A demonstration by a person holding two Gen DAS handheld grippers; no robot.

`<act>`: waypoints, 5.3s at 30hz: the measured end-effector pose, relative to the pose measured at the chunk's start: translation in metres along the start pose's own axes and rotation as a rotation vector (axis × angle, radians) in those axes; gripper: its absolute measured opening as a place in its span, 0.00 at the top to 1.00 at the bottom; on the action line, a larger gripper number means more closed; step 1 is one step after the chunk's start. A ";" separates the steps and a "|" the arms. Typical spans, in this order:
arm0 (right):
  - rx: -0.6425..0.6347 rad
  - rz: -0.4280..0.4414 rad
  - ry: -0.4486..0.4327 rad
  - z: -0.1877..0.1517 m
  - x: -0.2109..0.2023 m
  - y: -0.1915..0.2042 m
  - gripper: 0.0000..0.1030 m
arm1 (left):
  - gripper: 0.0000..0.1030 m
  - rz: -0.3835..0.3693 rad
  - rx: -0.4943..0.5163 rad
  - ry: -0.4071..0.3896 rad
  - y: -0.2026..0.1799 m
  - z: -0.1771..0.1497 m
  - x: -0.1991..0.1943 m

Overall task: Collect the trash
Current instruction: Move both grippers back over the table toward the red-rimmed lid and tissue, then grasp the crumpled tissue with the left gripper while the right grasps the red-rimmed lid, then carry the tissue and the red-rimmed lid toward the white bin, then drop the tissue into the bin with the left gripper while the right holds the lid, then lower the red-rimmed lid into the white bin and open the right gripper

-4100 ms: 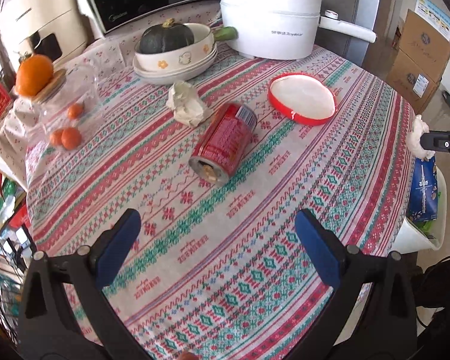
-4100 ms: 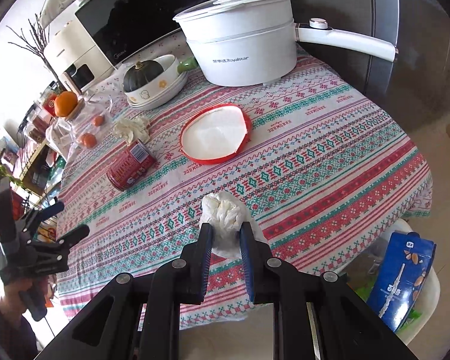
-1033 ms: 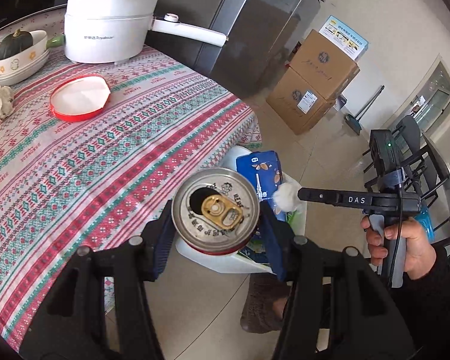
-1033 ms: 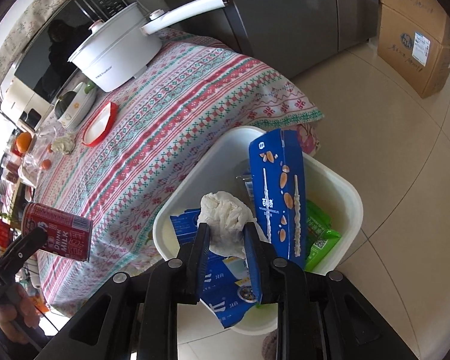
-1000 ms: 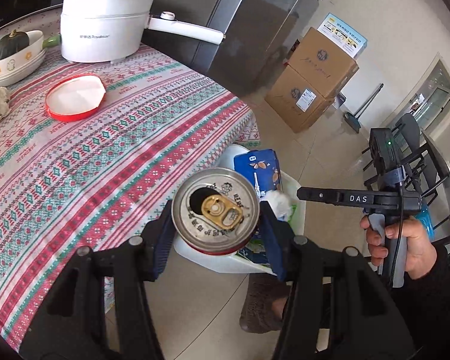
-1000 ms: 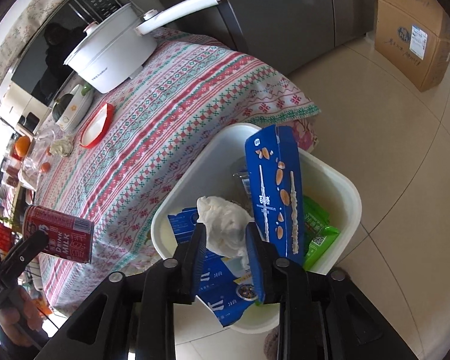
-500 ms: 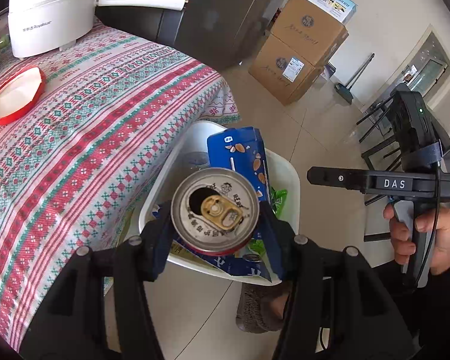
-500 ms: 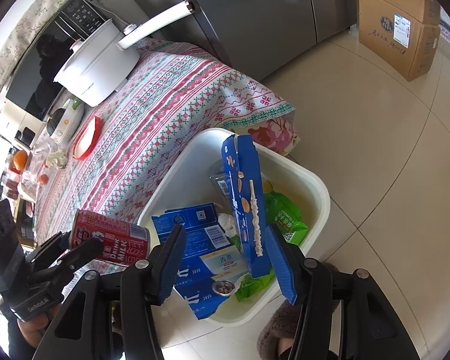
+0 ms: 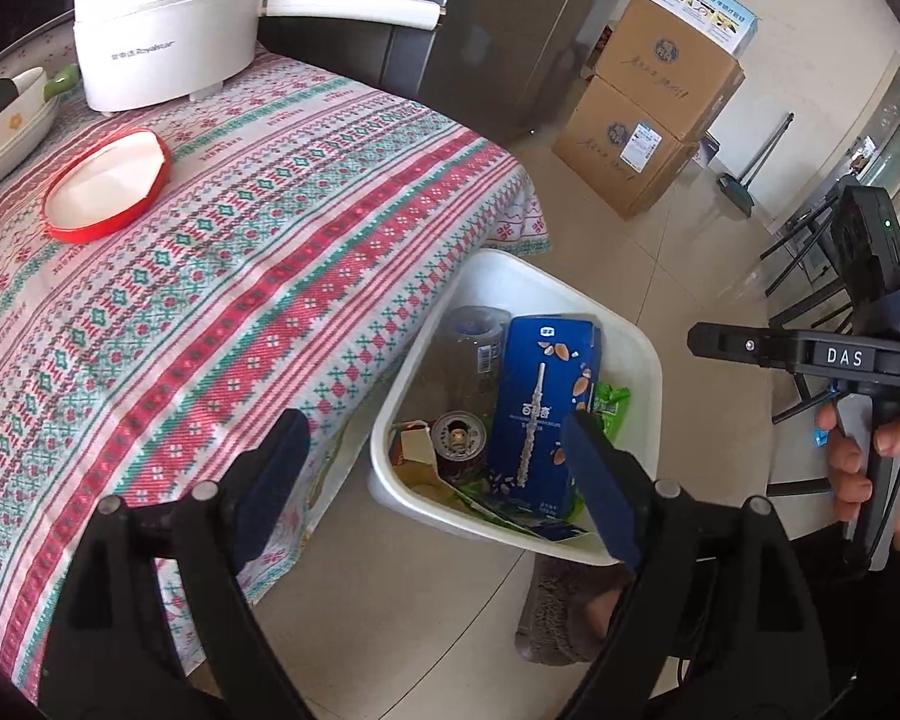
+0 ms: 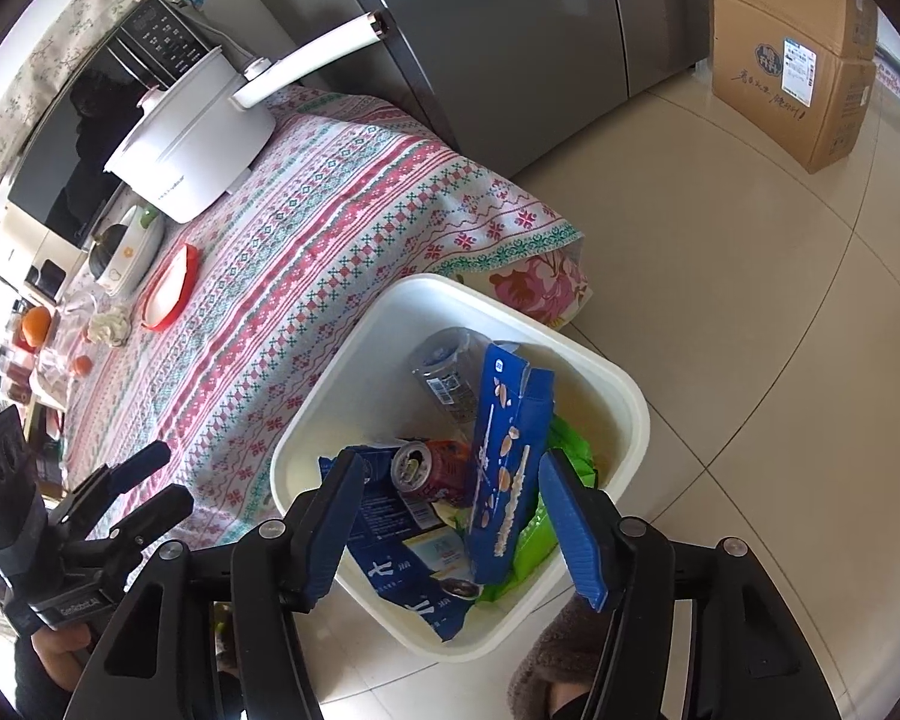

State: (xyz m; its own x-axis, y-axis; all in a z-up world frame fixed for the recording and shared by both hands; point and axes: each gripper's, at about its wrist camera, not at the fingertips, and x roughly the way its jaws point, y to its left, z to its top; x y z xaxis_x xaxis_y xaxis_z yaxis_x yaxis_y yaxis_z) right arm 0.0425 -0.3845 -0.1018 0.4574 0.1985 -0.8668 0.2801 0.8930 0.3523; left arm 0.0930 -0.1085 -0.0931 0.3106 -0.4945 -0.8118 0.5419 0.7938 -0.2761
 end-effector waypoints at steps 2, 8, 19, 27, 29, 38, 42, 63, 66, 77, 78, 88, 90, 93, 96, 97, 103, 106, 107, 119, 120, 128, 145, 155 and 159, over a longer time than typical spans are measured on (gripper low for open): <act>-0.017 0.006 -0.003 0.002 0.000 0.010 0.40 | 0.16 0.022 -0.019 -0.008 0.010 -0.001 -0.007; -0.059 0.013 -0.004 0.009 0.004 0.048 0.39 | 0.13 0.088 -0.077 -0.052 0.044 -0.003 -0.039; -0.129 -0.004 -0.061 0.047 0.032 0.158 0.36 | 0.06 0.207 -0.297 -0.229 0.141 0.013 -0.115; -0.145 0.001 -0.028 0.062 0.079 0.216 0.36 | 0.04 0.350 -0.396 -0.330 0.205 0.028 -0.144; -0.153 -0.009 -0.042 0.069 0.089 0.227 0.36 | 0.04 0.387 -0.391 -0.329 0.223 0.031 -0.144; -0.167 0.048 -0.077 0.115 0.155 0.260 0.37 | 0.04 0.300 -0.439 -0.326 0.314 0.048 -0.096; -0.215 0.055 -0.082 0.128 0.183 0.275 0.40 | 0.06 0.285 -0.424 -0.318 0.330 0.066 -0.064; -0.296 0.044 -0.093 0.110 0.188 0.291 0.96 | 0.63 0.247 -0.474 -0.216 0.328 0.056 -0.046; -0.275 0.048 -0.095 0.104 0.170 0.283 0.96 | 0.64 0.255 -0.462 -0.206 0.313 0.046 -0.058; -0.255 0.056 -0.142 0.062 0.084 0.247 0.96 | 0.64 0.227 -0.480 -0.233 0.251 -0.013 -0.113; -0.251 0.055 -0.141 0.058 0.078 0.243 0.96 | 0.64 0.219 -0.492 -0.236 0.246 -0.017 -0.116; -0.231 0.046 -0.097 0.024 0.036 0.197 0.96 | 0.64 0.140 -0.431 -0.270 0.198 -0.039 -0.148; -0.238 0.030 -0.096 0.019 0.029 0.188 0.96 | 0.64 0.126 -0.406 -0.274 0.190 -0.040 -0.152; -0.247 0.020 -0.125 0.013 0.012 0.170 0.96 | 0.64 0.099 -0.378 -0.267 0.179 -0.043 -0.151; -0.246 -0.003 -0.132 0.006 0.000 0.147 0.96 | 0.64 0.079 -0.329 -0.239 0.164 -0.046 -0.143; -0.245 -0.013 -0.127 0.004 -0.002 0.141 0.96 | 0.64 0.066 -0.319 -0.228 0.160 -0.046 -0.139; -0.276 -0.045 -0.110 -0.009 -0.010 0.116 0.95 | 0.64 -0.009 -0.257 -0.170 0.128 -0.042 -0.115; -0.270 -0.052 -0.115 -0.012 -0.015 0.104 0.95 | 0.64 -0.034 -0.227 -0.163 0.115 -0.038 -0.108; -0.267 -0.057 -0.118 -0.013 -0.016 0.100 0.95 | 0.64 -0.042 -0.219 -0.162 0.111 -0.036 -0.106; -0.214 -0.119 -0.085 -0.027 -0.013 0.060 0.95 | 0.64 -0.131 -0.138 -0.105 0.066 -0.030 -0.068; -0.205 -0.125 -0.083 -0.028 -0.013 0.056 0.95 | 0.64 -0.138 -0.129 -0.100 0.062 -0.030 -0.065; -0.141 -0.158 -0.078 -0.030 -0.021 0.027 0.95 | 0.63 -0.190 -0.078 -0.053 0.033 -0.026 -0.032; -0.071 -0.225 -0.077 -0.035 -0.029 -0.008 0.95 | 0.31 -0.160 0.061 0.084 -0.024 -0.024 0.038; -0.109 -0.225 -0.084 -0.032 -0.025 0.011 0.95 | 0.19 -0.067 0.059 0.037 -0.006 -0.027 0.005; -0.125 -0.228 -0.093 -0.029 -0.021 0.021 0.94 | 0.16 0.005 0.052 0.024 0.005 -0.033 -0.008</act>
State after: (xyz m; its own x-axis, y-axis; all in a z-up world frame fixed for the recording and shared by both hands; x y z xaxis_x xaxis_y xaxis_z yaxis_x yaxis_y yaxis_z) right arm 0.0138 -0.3580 -0.0861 0.4719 -0.0460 -0.8804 0.2813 0.9543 0.1010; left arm 0.0675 -0.0891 -0.1044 0.2950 -0.4819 -0.8251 0.5805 0.7763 -0.2458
